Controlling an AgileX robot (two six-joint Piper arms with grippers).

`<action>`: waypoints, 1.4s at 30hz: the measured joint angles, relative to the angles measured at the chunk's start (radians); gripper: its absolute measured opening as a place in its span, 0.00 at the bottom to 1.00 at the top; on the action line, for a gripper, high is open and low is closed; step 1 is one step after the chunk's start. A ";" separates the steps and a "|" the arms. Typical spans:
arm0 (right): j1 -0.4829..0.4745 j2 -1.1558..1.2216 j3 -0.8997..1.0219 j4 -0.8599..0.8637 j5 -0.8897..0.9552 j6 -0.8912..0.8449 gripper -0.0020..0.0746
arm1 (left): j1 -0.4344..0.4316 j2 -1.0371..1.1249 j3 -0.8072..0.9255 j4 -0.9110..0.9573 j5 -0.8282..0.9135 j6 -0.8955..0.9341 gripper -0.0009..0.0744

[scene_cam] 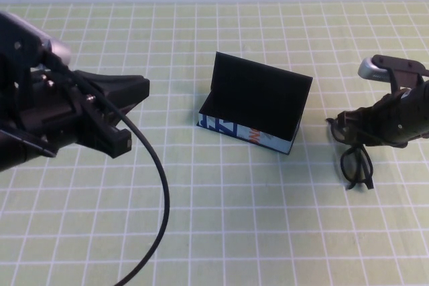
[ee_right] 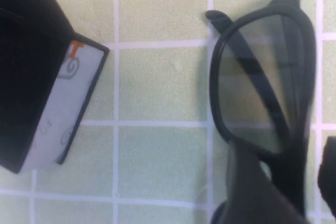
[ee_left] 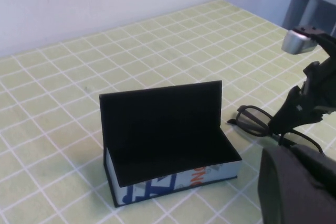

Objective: Take glasses out of glasses case

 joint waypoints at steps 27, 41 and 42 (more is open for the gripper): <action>0.000 -1.044 0.371 -0.112 0.443 0.070 0.01 | 0.000 -0.642 0.309 -0.096 -0.283 0.023 0.01; 0.000 -1.648 0.695 -0.081 0.151 0.071 0.01 | 0.000 -0.907 0.711 -0.116 -0.528 0.027 0.01; 0.000 -1.658 0.723 -0.076 0.109 0.071 0.01 | 0.000 -0.907 0.732 -0.116 -0.542 0.027 0.01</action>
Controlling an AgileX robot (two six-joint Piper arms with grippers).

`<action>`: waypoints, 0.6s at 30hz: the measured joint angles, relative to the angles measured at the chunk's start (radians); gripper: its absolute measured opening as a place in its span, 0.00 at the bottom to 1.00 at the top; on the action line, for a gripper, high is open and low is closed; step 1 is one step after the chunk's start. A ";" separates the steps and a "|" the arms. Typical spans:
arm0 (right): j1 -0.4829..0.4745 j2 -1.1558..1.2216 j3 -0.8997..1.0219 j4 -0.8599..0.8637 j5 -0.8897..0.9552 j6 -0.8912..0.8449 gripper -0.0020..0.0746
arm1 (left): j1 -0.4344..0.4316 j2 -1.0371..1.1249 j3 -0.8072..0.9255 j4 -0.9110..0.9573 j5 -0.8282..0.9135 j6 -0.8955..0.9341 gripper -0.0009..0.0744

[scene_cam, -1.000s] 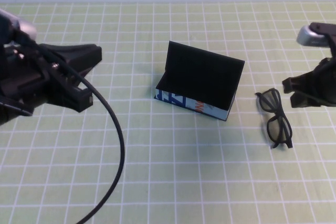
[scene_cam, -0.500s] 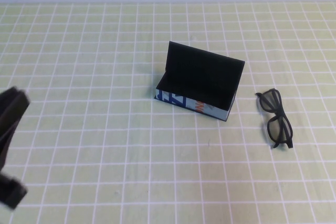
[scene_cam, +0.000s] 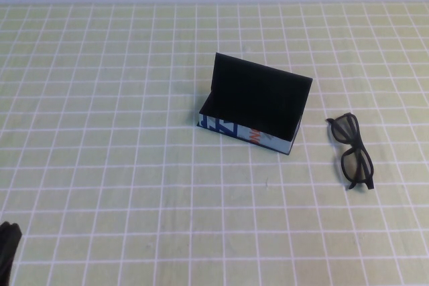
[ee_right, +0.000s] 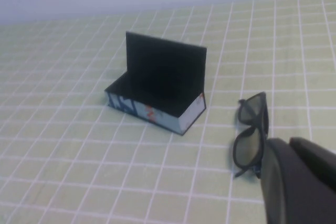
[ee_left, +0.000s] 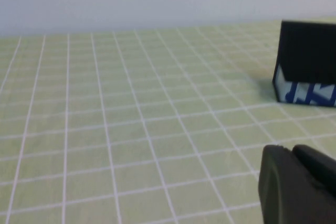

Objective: Take glasses out of glasses case

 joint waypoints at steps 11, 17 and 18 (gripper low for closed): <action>0.000 -0.004 0.191 0.016 -0.210 0.000 0.01 | 0.000 0.000 0.026 -0.008 -0.029 0.000 0.01; 0.000 -0.004 0.219 0.016 -0.183 0.000 0.01 | 0.000 0.000 0.026 -0.010 -0.029 0.000 0.01; 0.000 -0.004 0.219 0.016 -0.173 0.000 0.01 | 0.000 0.000 0.026 -0.010 -0.029 0.000 0.01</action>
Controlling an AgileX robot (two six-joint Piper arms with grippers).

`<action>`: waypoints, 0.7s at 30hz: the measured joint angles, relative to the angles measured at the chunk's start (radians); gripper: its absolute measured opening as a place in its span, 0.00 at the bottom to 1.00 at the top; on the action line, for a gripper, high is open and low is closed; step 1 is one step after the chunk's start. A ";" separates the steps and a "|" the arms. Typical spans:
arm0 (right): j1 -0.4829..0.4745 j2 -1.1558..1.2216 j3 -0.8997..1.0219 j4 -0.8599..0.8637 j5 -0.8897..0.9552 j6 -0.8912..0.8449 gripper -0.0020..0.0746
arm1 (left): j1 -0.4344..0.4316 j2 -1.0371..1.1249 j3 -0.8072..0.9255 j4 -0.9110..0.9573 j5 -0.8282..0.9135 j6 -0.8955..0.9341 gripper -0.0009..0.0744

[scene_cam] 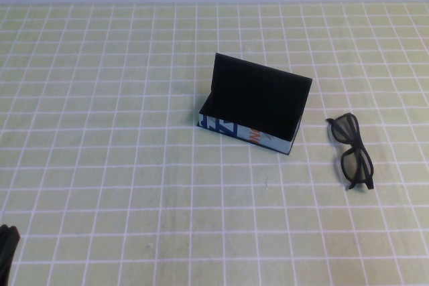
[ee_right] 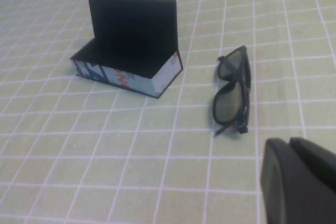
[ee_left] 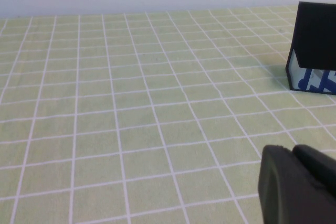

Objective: Take glasses out of glasses case

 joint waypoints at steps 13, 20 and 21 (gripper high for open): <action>-0.088 -0.058 0.074 -0.209 -0.239 0.002 0.01 | 0.000 0.000 0.000 0.000 0.000 0.000 0.01; -0.128 -0.172 0.209 -0.182 -0.328 0.002 0.01 | 0.000 0.000 0.000 0.000 0.000 0.000 0.01; -0.130 -0.173 0.212 -0.175 -0.304 0.004 0.01 | 0.000 0.000 0.000 0.000 0.000 0.000 0.01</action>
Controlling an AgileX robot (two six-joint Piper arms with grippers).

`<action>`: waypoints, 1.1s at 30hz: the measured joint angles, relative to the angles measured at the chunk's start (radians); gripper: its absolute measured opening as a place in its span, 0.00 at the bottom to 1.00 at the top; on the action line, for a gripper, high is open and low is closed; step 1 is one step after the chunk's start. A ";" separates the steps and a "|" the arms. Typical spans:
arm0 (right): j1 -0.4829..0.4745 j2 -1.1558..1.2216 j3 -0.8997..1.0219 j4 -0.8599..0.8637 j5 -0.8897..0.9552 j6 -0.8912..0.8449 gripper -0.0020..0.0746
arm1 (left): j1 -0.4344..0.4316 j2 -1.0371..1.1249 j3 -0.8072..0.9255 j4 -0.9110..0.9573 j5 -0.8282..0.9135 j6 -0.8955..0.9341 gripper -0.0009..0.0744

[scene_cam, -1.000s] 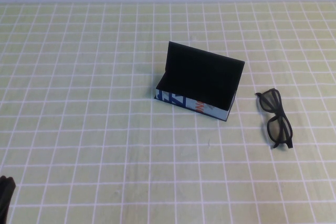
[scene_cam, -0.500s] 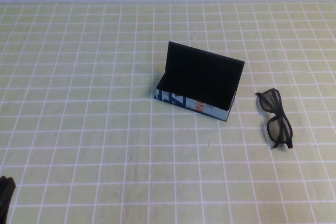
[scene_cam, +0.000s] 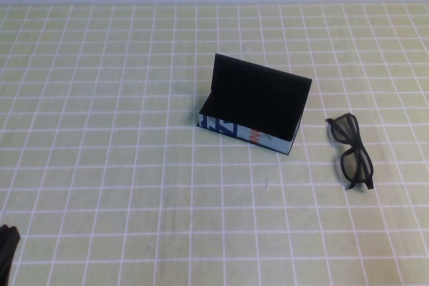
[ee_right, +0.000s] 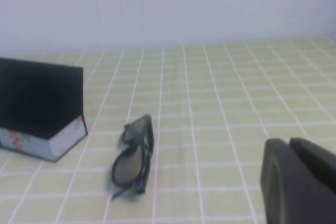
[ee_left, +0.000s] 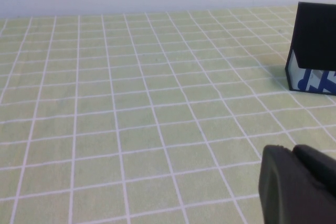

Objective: Take glasses out of glasses case

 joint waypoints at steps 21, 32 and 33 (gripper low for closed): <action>-0.004 0.000 0.007 0.023 0.194 0.001 0.01 | 0.000 0.000 0.000 0.000 0.004 0.000 0.01; -0.004 0.000 0.007 0.023 0.194 0.001 0.01 | 0.000 0.000 0.000 0.000 0.004 0.000 0.01; -0.004 0.000 0.007 0.023 0.194 0.001 0.01 | 0.000 0.000 0.000 0.000 0.001 0.003 0.01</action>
